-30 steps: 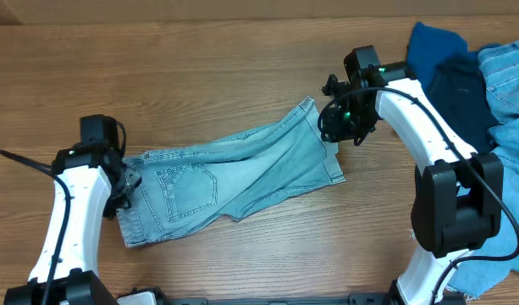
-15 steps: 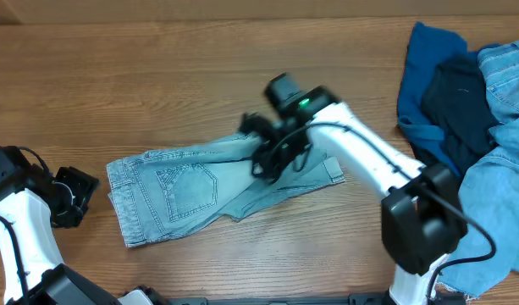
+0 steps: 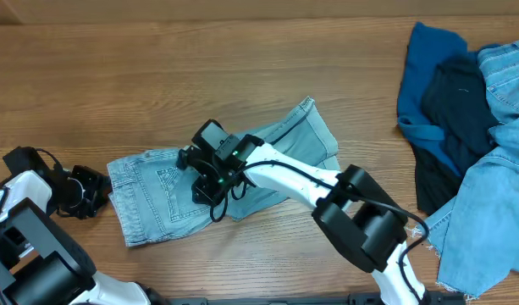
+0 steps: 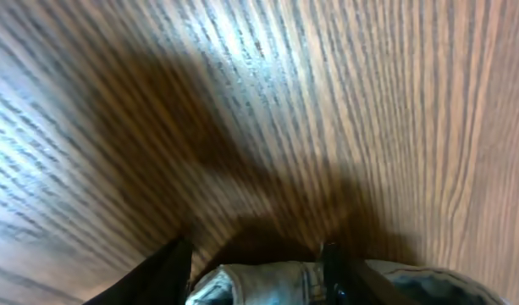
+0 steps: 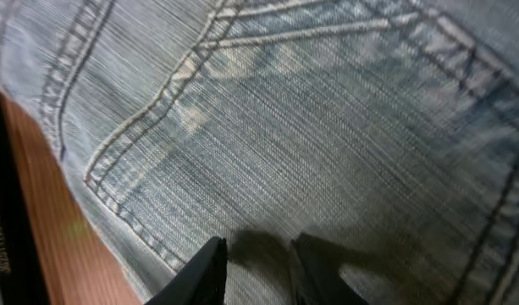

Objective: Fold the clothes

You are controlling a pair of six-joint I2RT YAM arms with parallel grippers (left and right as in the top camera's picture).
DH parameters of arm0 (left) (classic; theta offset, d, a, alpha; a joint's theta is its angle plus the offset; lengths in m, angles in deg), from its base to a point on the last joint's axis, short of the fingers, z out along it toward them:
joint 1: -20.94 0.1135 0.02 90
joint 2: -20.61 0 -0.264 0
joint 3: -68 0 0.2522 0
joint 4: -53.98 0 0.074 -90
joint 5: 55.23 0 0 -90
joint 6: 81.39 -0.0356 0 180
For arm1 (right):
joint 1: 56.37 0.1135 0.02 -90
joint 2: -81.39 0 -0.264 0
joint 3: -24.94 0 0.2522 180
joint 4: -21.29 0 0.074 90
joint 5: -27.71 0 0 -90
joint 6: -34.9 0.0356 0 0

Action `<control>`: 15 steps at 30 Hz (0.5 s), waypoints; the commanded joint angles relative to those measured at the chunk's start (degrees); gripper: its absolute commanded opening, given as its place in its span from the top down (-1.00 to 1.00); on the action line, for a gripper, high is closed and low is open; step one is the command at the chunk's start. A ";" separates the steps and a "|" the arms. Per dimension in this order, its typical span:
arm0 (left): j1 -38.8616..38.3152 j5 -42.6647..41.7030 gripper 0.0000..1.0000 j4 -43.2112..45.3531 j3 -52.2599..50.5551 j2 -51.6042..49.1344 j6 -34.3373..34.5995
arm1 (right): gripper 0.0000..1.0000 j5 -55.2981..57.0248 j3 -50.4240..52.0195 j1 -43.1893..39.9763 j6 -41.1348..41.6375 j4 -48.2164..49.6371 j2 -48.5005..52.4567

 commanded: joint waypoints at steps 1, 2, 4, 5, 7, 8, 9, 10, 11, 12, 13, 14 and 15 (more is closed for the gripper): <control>0.44 -3.10 -0.08 0.39 -0.63 -1.01 -0.11 | 0.44 -0.02 -0.20 -0.11 1.42 -0.07 1.73; 0.44 -5.68 -0.08 0.66 -0.63 -1.01 -0.22 | 0.44 -0.02 -0.20 -0.11 1.55 -0.09 2.05; 0.59 -12.48 -0.08 0.94 -0.63 -0.98 -0.74 | 0.44 -0.02 -0.20 -0.11 1.55 -0.15 2.60; 0.59 -13.31 -0.08 0.59 -0.63 -0.98 -0.74 | 0.44 -0.02 -0.20 -0.11 1.55 -0.28 2.71; 0.59 -12.98 -0.11 -0.28 -0.63 -0.98 -0.76 | 0.44 -0.02 -0.20 -0.11 1.55 -0.37 2.75; 0.59 -12.57 -0.13 -0.87 -0.63 -0.98 -0.76 | 0.44 -0.04 -0.20 -0.11 1.55 -0.37 2.75; 0.59 -11.87 -0.13 -1.66 -0.63 -0.98 -1.14 | 0.45 -0.04 -0.20 -0.11 1.55 -0.37 2.75; 0.59 -11.21 -0.14 -2.43 -0.63 -0.98 -1.20 | 0.44 -0.02 -0.20 -0.11 1.55 -0.39 2.75; 0.59 -9.90 -0.15 -4.09 -0.63 -0.98 -1.22 | 0.44 -0.02 -0.20 -0.11 1.55 -0.55 2.75; 0.59 -7.65 -0.19 -6.54 -0.63 -0.98 -1.62 | 0.44 -0.02 -0.20 -0.11 1.55 -0.57 2.75; 0.59 -5.27 -0.23 -8.59 -0.63 -0.98 -1.62 | 0.44 -0.02 -0.20 -0.11 1.55 -0.57 2.75; 0.59 -2.99 -0.23 -10.10 -0.63 -0.98 -1.62 | 0.44 -0.02 -0.20 -0.11 1.55 -0.57 2.75; 0.59 -0.13 -0.22 -11.15 -0.63 -0.98 -1.60 | 0.44 -0.02 -0.20 -0.11 1.55 -0.57 2.75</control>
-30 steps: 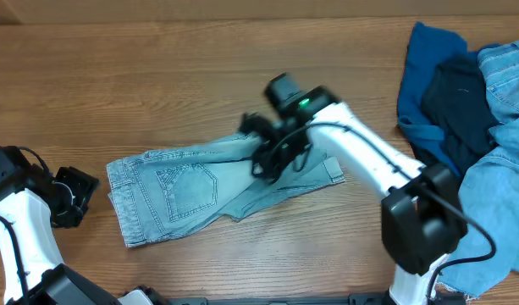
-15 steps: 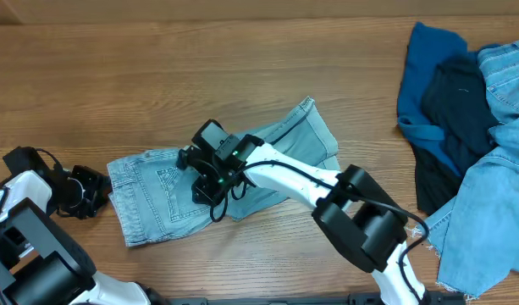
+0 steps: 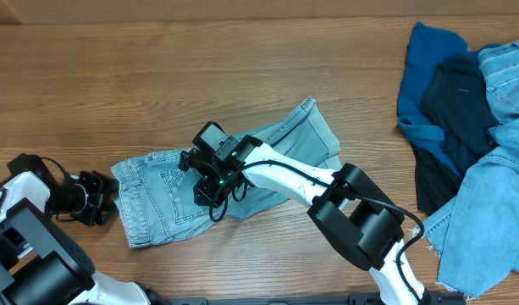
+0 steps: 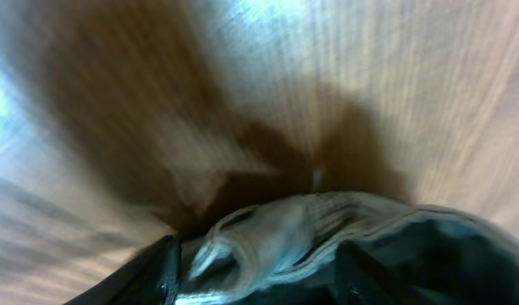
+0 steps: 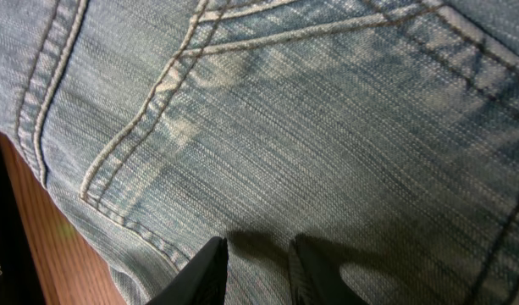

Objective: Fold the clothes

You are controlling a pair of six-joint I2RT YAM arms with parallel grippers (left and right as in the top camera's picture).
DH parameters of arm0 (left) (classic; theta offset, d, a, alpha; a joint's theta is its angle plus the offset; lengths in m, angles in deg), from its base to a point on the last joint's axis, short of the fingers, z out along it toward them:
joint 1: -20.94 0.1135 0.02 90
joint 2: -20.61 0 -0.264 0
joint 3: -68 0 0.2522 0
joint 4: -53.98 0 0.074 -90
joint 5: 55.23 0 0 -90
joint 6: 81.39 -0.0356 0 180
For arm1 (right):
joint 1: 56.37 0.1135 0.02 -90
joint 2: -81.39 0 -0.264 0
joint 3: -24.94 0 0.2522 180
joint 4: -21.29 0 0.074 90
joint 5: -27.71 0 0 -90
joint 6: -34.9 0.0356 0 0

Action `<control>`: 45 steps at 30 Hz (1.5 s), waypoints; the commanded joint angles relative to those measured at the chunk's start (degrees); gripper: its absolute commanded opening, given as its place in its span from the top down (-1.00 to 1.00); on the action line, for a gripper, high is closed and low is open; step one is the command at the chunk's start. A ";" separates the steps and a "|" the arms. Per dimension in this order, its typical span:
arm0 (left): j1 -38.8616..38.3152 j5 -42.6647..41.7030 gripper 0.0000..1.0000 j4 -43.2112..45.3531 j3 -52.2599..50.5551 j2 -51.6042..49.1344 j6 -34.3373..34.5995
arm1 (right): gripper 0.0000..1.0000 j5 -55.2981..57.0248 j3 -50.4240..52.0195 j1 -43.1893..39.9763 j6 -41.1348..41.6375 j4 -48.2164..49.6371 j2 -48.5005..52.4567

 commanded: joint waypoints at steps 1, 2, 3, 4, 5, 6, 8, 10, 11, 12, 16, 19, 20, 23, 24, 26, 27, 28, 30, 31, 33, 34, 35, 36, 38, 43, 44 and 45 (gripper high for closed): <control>-0.11 7.89 -0.23 -2.16 -0.66 -0.81 -1.25 | 0.44 -0.02 -0.20 -0.11 0.22 0.00 1.62; -0.11 8.26 -0.23 -2.16 -0.66 -0.81 -1.25 | 0.44 -0.02 -0.20 -0.11 0.22 -0.13 1.62; -0.11 8.24 -0.24 -2.12 -0.66 -0.81 -1.25 | 0.44 -0.02 -0.20 -0.11 0.22 -0.22 1.64; -0.11 8.22 -0.21 -1.84 -0.63 -0.81 -1.22 | 0.44 -0.02 -0.20 -0.11 0.22 -0.20 1.66; -0.11 8.22 0.00 -1.07 -0.63 -0.81 -1.20 | 0.45 -0.02 -0.20 -0.11 0.22 -0.22 1.66; -0.11 8.22 0.16 -0.46 -0.63 -0.81 -1.22 | 0.45 -0.04 -0.20 -0.11 0.22 -0.24 1.66; -0.11 8.22 0.24 0.66 -0.63 -0.81 -1.22 | 0.45 -0.04 -0.20 -0.11 0.22 -0.33 1.66; -0.11 8.24 0.17 1.57 -0.63 -0.81 -1.22 | 0.45 -0.04 -0.20 -0.11 0.22 -0.35 1.66; -0.11 8.22 -0.01 2.01 -0.63 -0.81 -1.22 | 0.45 -0.04 -0.20 -0.11 0.22 -0.35 1.66; -0.11 8.22 -0.01 2.40 -0.66 -0.81 -1.22 | 0.45 -0.04 -0.20 -0.11 0.22 -0.35 1.66; -0.11 8.17 0.04 3.15 -0.66 -0.81 -1.20 | 0.45 -0.04 -0.20 -0.11 0.22 -0.35 1.66; -0.11 7.96 0.38 3.63 -0.66 -0.81 -1.22 | 0.45 -0.04 -0.20 -0.11 0.22 -0.37 1.66; -0.13 7.61 0.43 3.78 -0.66 -0.81 -1.22 | 0.45 -0.04 -0.20 -0.11 0.22 -0.37 1.66; -0.11 6.29 0.92 4.00 -0.66 -0.81 -1.22 | 0.45 -0.04 -0.20 -0.11 0.22 -0.35 1.66; -0.11 6.23 0.92 4.09 -0.66 -0.81 -1.22 | 0.45 -0.04 -0.20 -0.11 0.22 -0.35 1.66; -0.11 6.08 0.92 4.11 -0.66 -0.81 -1.22 | 0.45 -0.04 -0.20 -0.11 0.22 -0.37 1.66; -0.11 6.08 0.92 4.24 -0.66 -0.81 -1.22 | 0.45 -0.04 -0.20 -0.11 0.22 -0.37 1.66; -0.11 6.05 0.92 5.11 -0.63 -0.81 -1.20 | 0.46 -0.04 -0.20 -0.11 0.22 -0.44 1.66; -0.11 5.90 0.92 7.48 -0.26 -0.81 -0.57 | 0.46 -0.07 -0.20 -0.11 0.42 -0.74 1.66; -0.11 4.72 0.92 9.03 0.20 -0.81 -0.33 | 0.47 -0.09 -0.20 -0.11 0.44 -0.81 1.66; -0.11 2.80 0.92 12.48 2.34 -0.81 2.27 | 0.47 -0.07 -0.20 -0.11 0.63 -0.83 1.66; -0.11 2.45 0.92 13.42 3.67 -0.81 3.37 | 0.47 -0.07 -0.20 -0.11 0.63 -0.83 1.66; -0.11 1.95 0.92 14.25 4.94 -0.81 3.58 | 0.47 -0.07 -0.20 -0.11 0.63 -0.81 1.66; -0.17 1.97 0.92 14.69 6.49 -0.81 3.93 | 0.47 -0.07 -0.20 -0.11 0.63 -0.79 1.66; -0.17 1.77 0.92 14.36 7.06 -0.81 3.89 | 0.46 -0.04 -0.22 -0.11 0.61 -0.74 1.66; -0.52 2.27 0.92 14.40 6.91 -0.81 2.99 | 0.44 1.25 -6.93 -0.11 0.37 -7.34 1.18; -0.85 2.47 0.92 14.47 6.91 -0.81 2.99 | 0.38 1.22 -9.05 0.02 0.37 -7.98 1.09; -1.27 2.93 0.92 14.40 6.91 -0.81 2.99 | 0.35 1.22 -11.43 0.28 0.37 -8.22 1.09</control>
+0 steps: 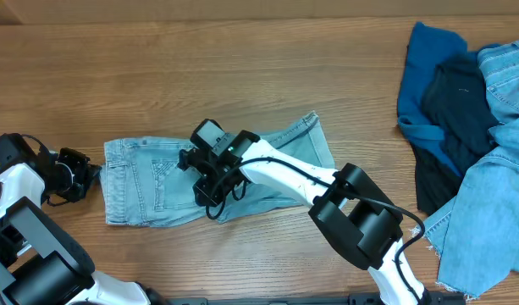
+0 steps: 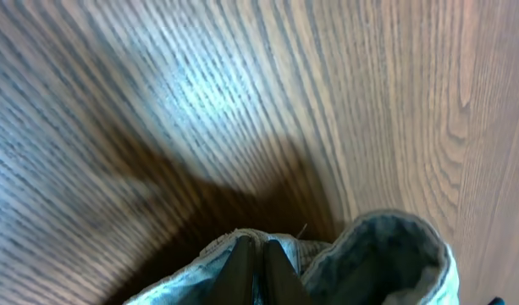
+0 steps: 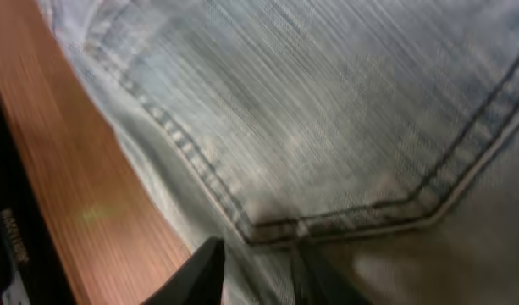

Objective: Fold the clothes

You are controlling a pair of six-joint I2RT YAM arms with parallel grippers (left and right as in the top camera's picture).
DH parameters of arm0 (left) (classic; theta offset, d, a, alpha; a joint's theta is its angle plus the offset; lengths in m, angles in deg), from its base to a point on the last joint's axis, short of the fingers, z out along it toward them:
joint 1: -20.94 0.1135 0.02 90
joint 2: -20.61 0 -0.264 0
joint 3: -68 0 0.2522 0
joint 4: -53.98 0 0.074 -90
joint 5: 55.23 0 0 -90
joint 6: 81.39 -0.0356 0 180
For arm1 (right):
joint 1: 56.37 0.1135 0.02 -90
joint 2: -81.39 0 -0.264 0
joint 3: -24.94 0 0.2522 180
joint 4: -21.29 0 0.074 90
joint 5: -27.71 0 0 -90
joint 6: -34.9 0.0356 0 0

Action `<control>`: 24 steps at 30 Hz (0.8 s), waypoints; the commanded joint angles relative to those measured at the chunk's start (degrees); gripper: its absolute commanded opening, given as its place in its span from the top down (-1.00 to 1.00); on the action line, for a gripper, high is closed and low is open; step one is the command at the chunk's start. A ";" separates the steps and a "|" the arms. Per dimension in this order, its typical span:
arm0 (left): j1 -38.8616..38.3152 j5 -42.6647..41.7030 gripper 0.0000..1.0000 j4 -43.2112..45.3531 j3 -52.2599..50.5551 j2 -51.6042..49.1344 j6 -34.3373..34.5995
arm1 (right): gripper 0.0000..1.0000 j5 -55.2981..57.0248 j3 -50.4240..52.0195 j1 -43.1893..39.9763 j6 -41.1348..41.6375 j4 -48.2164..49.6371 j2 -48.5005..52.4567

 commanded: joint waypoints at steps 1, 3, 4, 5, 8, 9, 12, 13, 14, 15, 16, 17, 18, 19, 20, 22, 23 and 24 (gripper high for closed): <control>-1.20 2.05 0.92 0.46 1.88 -0.39 -0.13 | 0.32 0.74 -7.52 0.50 0.13 0.11 0.46; -2.69 2.60 0.92 0.42 1.88 -0.37 -0.50 | 0.24 0.76 -9.44 0.92 0.15 3.58 0.46; -3.23 3.34 0.92 0.42 1.88 -0.39 -0.50 | 0.18 0.76 -9.42 1.03 0.15 5.51 0.48; -3.78 4.39 0.92 0.39 1.88 -0.37 -0.52 | 0.07 0.79 -9.25 1.07 0.15 7.80 0.83; -4.09 5.14 0.92 0.11 1.88 -0.37 -0.50 | -0.09 0.76 -9.25 1.22 0.35 12.68 2.82; -4.09 5.14 0.92 0.07 1.88 -0.37 -0.50 | -0.15 0.72 -9.22 1.33 2.54 14.69 4.17; -4.09 5.14 0.92 -0.35 1.88 -0.37 -0.52 | -0.18 -1.86 -9.22 1.88 4.66 17.35 7.56; -4.09 5.14 0.92 -0.48 1.88 -0.37 -0.52 | -0.23 -4.00 -9.22 2.19 4.66 17.51 8.85; -4.09 5.16 0.92 -0.48 1.88 -0.37 -0.52 | -0.30 -6.97 -9.22 2.40 4.66 16.44 10.23; -4.09 5.16 0.92 -0.46 1.88 -0.37 -0.52 | -0.32 -8.74 -9.22 2.51 4.63 14.53 11.02; -4.09 5.20 0.92 -0.44 1.88 -0.37 -0.52 | -0.33 -11.21 -9.20 2.67 4.59 11.26 11.50; -4.09 5.57 0.92 -0.26 1.88 -0.39 -0.48 | -0.33 -14.12 -8.79 2.78 4.37 6.47 11.63; -4.09 6.01 0.92 0.09 1.88 -0.37 -0.48 | -0.34 -15.93 -8.79 2.84 4.24 2.78 11.63; -4.09 6.56 0.92 0.94 1.88 -0.37 -0.46 | -0.36 -17.07 -8.79 2.84 3.96 -1.09 11.63; -4.09 6.62 0.92 1.55 1.88 -0.37 -0.42 | -0.36 -17.11 -8.79 2.84 3.96 -3.98 11.63; -4.09 6.60 0.92 2.60 1.88 -0.37 0.20 | -0.35 -17.38 -8.79 2.84 4.00 -8.66 11.63; -4.09 6.62 0.92 2.73 1.88 -0.37 0.17 | -0.34 -18.56 -8.79 2.84 3.98 -9.51 11.63; -4.09 6.62 0.92 2.75 1.88 -0.37 0.17 | -0.34 -19.71 -8.79 2.84 4.00 -9.97 11.63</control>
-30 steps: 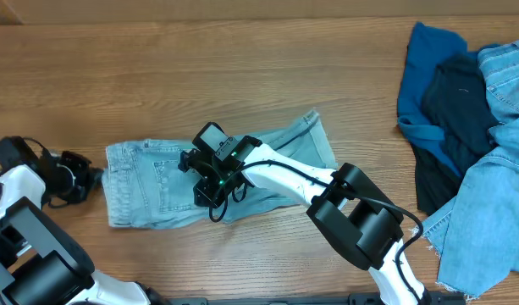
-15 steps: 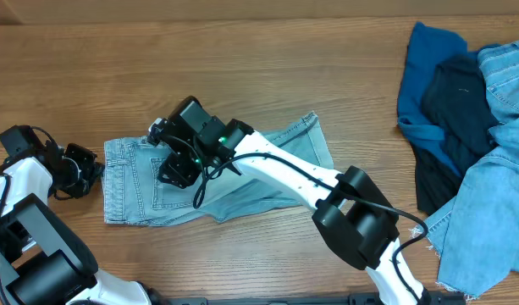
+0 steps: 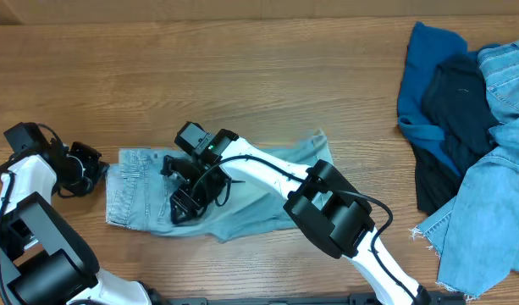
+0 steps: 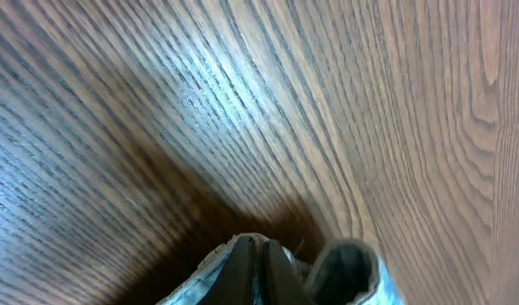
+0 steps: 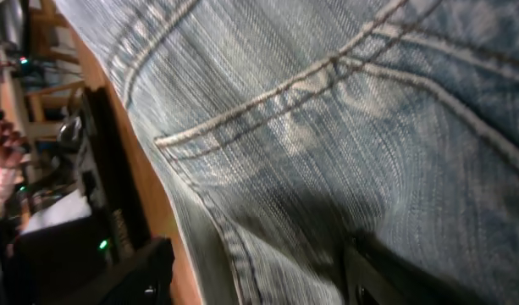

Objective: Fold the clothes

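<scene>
A pair of light denim shorts (image 3: pixel 136 191) lies spread flat at the front middle of the table, with its waistband to the left. My left gripper (image 3: pixel 96 174) is shut on the waistband's left edge; in the left wrist view the closed fingertips (image 4: pixel 255 258) pinch the folded denim rim (image 4: pixel 352 271). My right gripper (image 3: pixel 184 193) sits low over the left half of the shorts. The right wrist view shows it (image 5: pixel 259 280) open, its fingers wide apart over the pocket stitching (image 5: pixel 327 110).
A pile of other clothes lies at the right edge: a blue garment (image 3: pixel 424 68), a dark one (image 3: pixel 454 110) and blue jeans (image 3: pixel 496 195). Bare wooden table (image 3: pixel 200 68) stretches behind the shorts. The right arm lies across the shorts.
My right gripper has opened wide and now sits further left, nearer the waistband. The left gripper, still shut on the edge, stands slightly further right. The leg end lies a little lower.
My left gripper first stood open around the crumpled waistband edge while the right gripper's fingers rested close together on the denim. Then the left was shut on the edge and the shorts lay further left and flatter. Now the right gripper is open near the waistband.
</scene>
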You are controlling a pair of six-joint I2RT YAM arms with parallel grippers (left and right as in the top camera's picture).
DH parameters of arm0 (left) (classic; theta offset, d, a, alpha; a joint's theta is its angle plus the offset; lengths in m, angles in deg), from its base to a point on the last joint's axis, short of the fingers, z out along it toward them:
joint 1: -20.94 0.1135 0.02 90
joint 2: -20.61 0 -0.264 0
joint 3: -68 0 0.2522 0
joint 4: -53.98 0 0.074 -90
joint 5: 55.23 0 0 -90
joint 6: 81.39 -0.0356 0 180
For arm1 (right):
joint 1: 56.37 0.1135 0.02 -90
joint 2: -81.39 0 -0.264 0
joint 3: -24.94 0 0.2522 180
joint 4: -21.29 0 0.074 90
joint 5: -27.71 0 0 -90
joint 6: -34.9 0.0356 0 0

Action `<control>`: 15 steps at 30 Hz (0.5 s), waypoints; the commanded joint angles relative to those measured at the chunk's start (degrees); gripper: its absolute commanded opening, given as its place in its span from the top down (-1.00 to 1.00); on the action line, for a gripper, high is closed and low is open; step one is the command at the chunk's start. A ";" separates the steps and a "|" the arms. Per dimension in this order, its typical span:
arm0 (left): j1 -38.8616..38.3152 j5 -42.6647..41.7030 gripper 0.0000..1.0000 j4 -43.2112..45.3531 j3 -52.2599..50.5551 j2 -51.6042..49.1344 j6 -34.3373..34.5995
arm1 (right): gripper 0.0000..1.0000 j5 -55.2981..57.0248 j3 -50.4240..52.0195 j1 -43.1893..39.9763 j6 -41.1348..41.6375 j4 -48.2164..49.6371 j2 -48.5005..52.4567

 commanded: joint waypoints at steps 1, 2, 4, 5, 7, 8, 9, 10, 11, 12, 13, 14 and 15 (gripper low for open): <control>0.70 1.70 0.92 2.40 1.51 -0.35 0.17 | -0.33 -4.02 1.57 0.98 1.14 -3.56 1.27; 0.70 1.70 0.92 2.40 1.51 -0.35 0.17 | -0.33 -3.98 1.57 0.98 1.11 -4.09 1.27; 0.70 1.70 0.92 2.38 1.51 -0.35 0.17 | -0.34 -3.85 1.55 0.96 1.11 -4.24 1.27; 0.66 1.70 0.92 2.34 1.51 -0.35 0.17 | -0.34 -1.60 1.53 0.37 1.14 -3.80 1.27; 0.66 1.66 0.79 2.14 1.51 -0.37 0.17 | -0.45 -0.90 1.25 -1.84 1.07 -3.50 1.25; 0.61 1.60 0.03 1.97 1.51 -0.37 0.17 | -0.46 -0.94 -0.15 -4.57 0.15 -4.33 1.25; -0.31 1.03 -0.53 2.21 1.51 -0.35 0.17 | -0.47 -0.92 -2.80 -6.32 -1.42 -7.30 1.14; -0.98 1.05 -0.58 2.25 1.53 -0.35 0.15 | -0.48 -0.70 -4.37 -6.91 -2.21 -9.11 1.07; -1.49 1.05 -0.61 2.21 1.60 -0.35 0.13 | -0.49 0.35 -6.75 -7.58 -3.32 -11.82 0.90; -2.21 0.57 -0.61 2.01 1.86 -0.35 -0.44 | -0.50 3.89 -10.34 -8.24 -3.45 -15.34 0.52; -2.84 -0.61 -0.62 1.60 2.38 -0.35 -1.92 | -0.51 6.71 -13.18 -8.55 -3.45 -17.84 0.20; -3.80 -1.36 -0.62 -0.04 3.63 -0.33 -2.95 | -0.53 11.67 -18.78 -9.01 -3.50 -22.34 -0.31; -4.52 -1.36 -0.61 -1.49 4.74 -0.31 -3.89 | -0.54 14.47 -22.29 -9.16 -3.50 -25.00 -0.66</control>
